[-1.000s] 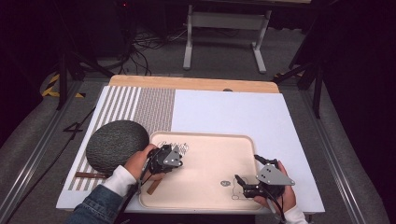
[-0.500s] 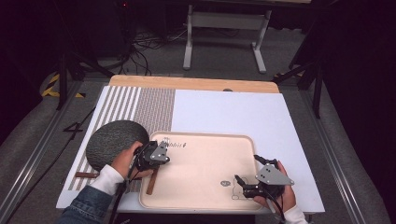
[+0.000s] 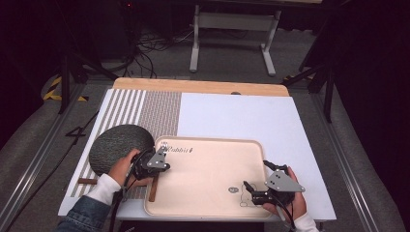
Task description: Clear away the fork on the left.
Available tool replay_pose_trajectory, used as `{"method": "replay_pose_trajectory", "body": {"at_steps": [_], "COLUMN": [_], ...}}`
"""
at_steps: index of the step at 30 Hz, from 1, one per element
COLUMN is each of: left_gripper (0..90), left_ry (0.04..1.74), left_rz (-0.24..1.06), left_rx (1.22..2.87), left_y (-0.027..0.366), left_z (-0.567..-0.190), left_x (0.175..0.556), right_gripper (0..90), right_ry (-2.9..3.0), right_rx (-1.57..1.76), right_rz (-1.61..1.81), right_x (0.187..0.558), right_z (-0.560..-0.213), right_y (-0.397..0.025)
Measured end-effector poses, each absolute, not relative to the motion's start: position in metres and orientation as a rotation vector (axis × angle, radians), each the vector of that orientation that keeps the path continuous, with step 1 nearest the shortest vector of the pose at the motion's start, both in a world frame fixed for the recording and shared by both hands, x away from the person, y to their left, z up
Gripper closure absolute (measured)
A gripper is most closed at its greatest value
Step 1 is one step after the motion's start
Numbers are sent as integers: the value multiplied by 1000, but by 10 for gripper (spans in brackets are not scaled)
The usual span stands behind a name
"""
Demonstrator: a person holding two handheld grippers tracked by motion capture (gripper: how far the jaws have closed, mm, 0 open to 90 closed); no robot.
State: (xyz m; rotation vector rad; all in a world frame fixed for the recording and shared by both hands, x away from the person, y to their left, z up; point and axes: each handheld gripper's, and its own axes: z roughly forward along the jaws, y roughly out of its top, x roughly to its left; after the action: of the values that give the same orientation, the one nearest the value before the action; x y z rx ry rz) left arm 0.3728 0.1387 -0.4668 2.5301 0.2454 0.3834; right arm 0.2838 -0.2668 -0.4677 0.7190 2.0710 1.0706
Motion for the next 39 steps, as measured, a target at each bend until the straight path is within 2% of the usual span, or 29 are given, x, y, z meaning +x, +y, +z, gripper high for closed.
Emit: {"method": "replay_pose_trajectory", "body": {"at_steps": [10, 22, 25, 28, 30, 33, 39], "left_gripper": [878, 842, 804, 736, 623, 530, 241], "left_ry": [261, 219, 217, 201, 191, 194, 244], "left_rz": [387, 503, 525, 548, 575, 582, 621], "left_rx": [2453, 2288, 2253, 2215, 2199, 2169, 2099], "left_y": [141, 147, 148, 150, 150, 151, 151], "left_z": [-466, -451, -447, -443, -441, -440, -437], "left_x": [370, 360, 358, 355, 354, 353, 350], "right_gripper": [81, 82, 82, 82, 82, 82, 82], "right_ry": [2066, 2052, 2049, 2039, 2035, 2031, 2028], "right_rx": [722, 725, 721, 720, 720, 719, 716], "right_rz": [1069, 1081, 1082, 1090, 1097, 1097, 1098], "right_x": [284, 282, 282, 281, 281, 280, 279], "right_z": [-467, -465, -465, -463, -462, -462, -461], "right_y": [-268, -267, -267, -268, -268, -268, -268]}}
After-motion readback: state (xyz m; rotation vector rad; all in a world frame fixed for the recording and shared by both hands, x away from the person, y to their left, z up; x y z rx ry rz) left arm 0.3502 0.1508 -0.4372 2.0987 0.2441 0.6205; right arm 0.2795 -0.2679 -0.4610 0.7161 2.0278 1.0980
